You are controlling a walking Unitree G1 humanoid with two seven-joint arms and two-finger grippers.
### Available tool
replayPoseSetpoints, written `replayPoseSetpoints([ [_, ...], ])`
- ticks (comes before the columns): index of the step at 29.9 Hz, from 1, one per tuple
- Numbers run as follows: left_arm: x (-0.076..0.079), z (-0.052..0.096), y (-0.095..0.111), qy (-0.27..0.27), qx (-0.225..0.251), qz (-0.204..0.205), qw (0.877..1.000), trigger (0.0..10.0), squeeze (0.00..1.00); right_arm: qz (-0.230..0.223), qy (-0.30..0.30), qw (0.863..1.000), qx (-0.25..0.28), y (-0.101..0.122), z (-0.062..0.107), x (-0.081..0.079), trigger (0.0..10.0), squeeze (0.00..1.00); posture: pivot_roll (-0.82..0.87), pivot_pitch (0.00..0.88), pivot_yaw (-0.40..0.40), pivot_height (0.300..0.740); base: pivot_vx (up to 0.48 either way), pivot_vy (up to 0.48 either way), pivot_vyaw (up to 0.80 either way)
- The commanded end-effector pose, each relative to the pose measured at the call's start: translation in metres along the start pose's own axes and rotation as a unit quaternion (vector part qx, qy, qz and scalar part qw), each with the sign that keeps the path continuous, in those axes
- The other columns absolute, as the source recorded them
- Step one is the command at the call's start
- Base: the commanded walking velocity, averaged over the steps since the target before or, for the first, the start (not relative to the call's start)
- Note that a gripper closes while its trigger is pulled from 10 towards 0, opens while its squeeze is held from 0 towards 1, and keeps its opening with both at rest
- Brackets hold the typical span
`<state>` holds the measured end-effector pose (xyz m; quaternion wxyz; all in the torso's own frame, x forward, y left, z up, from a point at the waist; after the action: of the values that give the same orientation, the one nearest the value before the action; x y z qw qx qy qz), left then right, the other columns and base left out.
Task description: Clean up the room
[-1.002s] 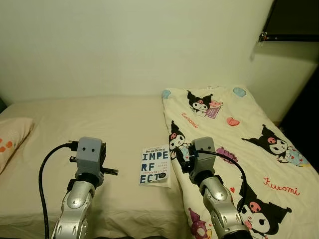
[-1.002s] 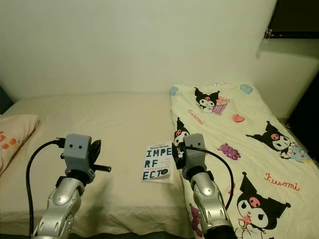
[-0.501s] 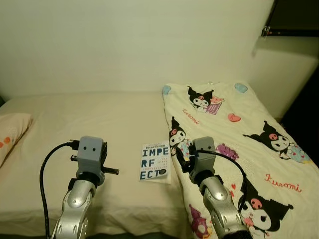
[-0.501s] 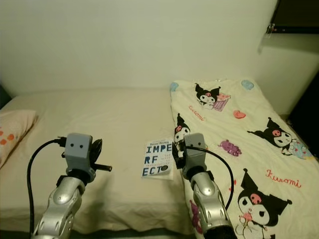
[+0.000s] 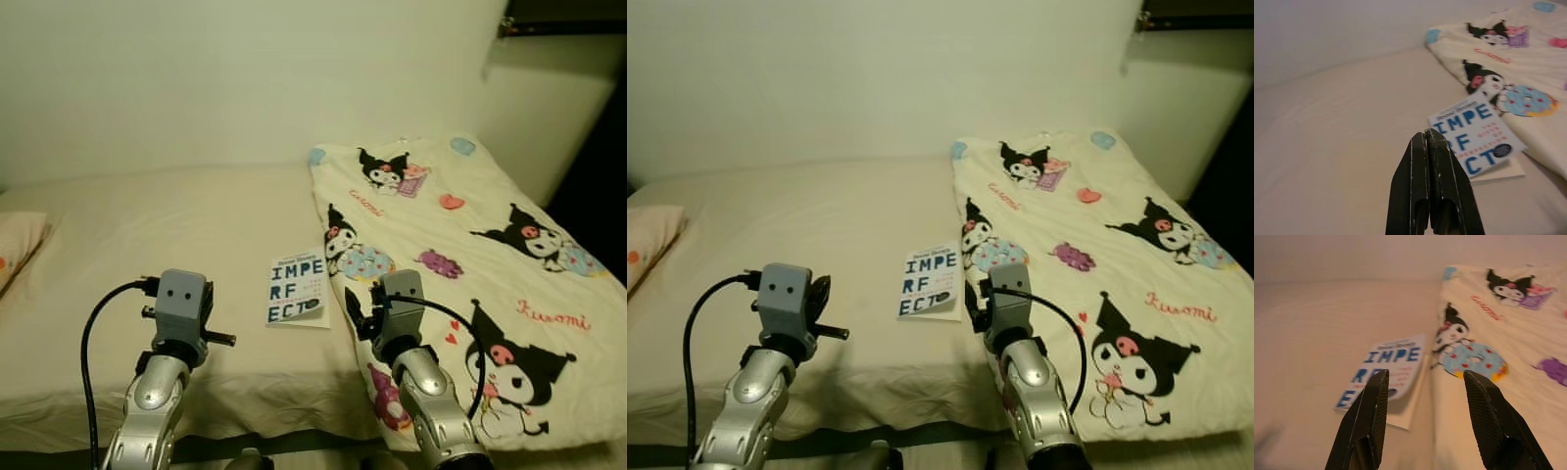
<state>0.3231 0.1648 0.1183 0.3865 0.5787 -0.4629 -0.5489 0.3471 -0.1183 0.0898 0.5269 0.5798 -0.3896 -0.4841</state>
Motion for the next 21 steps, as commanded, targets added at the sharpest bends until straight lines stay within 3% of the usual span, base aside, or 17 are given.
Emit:
replayPoseSetpoints([
  [1,-0.001,0.002,-0.006,-0.004,-0.010,-0.007,1.000,10.0,0.00,-0.010,-0.007,1.000,-0.004,-0.003,0.002,0.002,10.0,0.00,-0.05,0.093,0.028,0.616,0.000,0.000,0.00],
  [12,-0.005,-0.007,-0.009,-0.005,-0.028,-0.038,0.999,10.0,0.00,-0.011,-0.012,1.000,0.002,-0.001,0.001,0.003,10.0,0.00,-0.04,0.098,0.032,0.611,0.000,0.000,0.00],
  [14,-0.015,-0.022,-0.008,-0.004,-0.035,-0.055,0.998,10.0,0.00,-0.013,-0.008,1.000,0.003,0.002,-0.003,0.003,10.0,0.00,-0.04,0.111,0.033,0.606,0.000,0.000,0.00],
  [17,-0.024,-0.032,-0.008,-0.002,-0.047,-0.058,0.997,10.0,0.00,-0.008,-0.005,1.000,0.003,0.004,-0.006,0.004,10.0,0.00,-0.03,0.124,0.035,0.596,0.000,0.000,0.00],
  [20,-0.035,-0.051,-0.011,-0.019,-0.073,-0.042,0.996,10.0,0.00,-0.005,-0.005,1.000,0.010,0.013,-0.011,0.008,10.0,0.00,-0.02,0.173,0.038,0.591,0.000,0.000,0.00],
  [21,-0.035,-0.051,-0.011,-0.019,-0.073,-0.042,0.996,10.0,0.00,-0.005,-0.005,1.000,0.010,0.013,-0.011,0.008,10.0,0.00,-0.02,0.173,0.038,0.591,0.000,0.000,0.00],
])
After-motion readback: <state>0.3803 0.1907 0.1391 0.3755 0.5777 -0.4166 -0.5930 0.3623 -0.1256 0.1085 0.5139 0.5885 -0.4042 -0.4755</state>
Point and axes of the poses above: a point about 5 cm out from each wrist's last joint towards the gripper, its own z axis pointing back from the gripper into the wrist, its own y axis along the axis of the wrist's last joint, x = y × z, the point moved 4 cm from there along -z, pointing out of the wrist towards the gripper, and after that the axes turned 10 degrees about -z, right-handed, at the moved point
